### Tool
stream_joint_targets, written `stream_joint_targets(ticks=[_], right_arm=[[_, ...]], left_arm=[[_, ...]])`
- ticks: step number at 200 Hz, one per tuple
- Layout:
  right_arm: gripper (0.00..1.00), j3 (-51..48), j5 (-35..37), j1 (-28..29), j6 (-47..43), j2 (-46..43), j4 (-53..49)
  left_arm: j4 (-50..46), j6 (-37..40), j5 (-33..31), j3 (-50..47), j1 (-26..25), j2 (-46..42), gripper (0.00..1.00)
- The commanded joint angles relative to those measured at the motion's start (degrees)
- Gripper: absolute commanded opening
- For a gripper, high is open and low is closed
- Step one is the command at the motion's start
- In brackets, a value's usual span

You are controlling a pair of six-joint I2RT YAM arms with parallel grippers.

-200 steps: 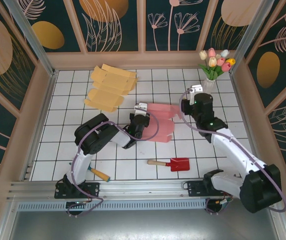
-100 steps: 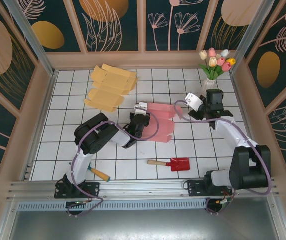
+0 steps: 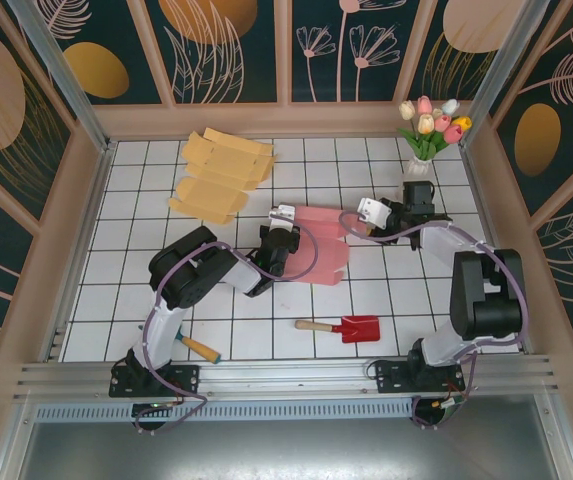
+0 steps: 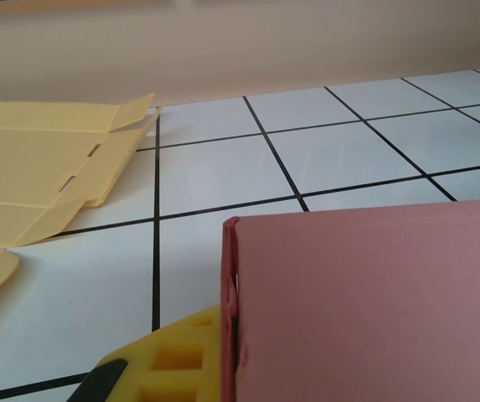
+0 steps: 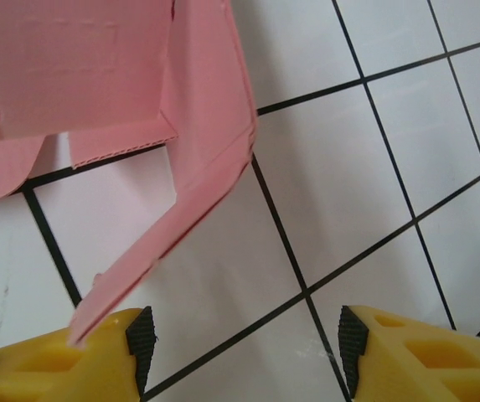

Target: Fold the paper box

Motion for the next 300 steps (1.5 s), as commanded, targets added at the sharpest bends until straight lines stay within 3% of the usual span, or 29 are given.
stream_joint_targets(ticks=[1, 35, 125, 229, 300], right_arm=[[0.63, 1.47, -3.56, -0.14, -1.56, 0.94, 1.96], [0.63, 2.11, -4.90, 0.07, -2.56, 1.33, 1.23], [0.63, 8.86, 1.53, -0.21, -6.21, 1.48, -4.75], [0.63, 6.92, -3.86, 0.64, -6.51, 4.41, -5.66], [0.63, 7.41, -5.62, 4.81, -4.93, 6.23, -4.85]], left_arm=[[-2.41, 0.21, 1.37, -0.65, 0.57, 0.72, 0.00], [-2.68, 0.20, 1.37, -0.63, 0.57, 0.82, 0.00], [-3.87, 0.24, 1.47, 0.06, 0.62, 0.84, 0.00], [-4.48, -0.14, 0.93, 0.43, 0.59, 0.91, 0.00], [-4.43, -0.23, 0.80, 0.43, 0.59, 0.95, 0.00]])
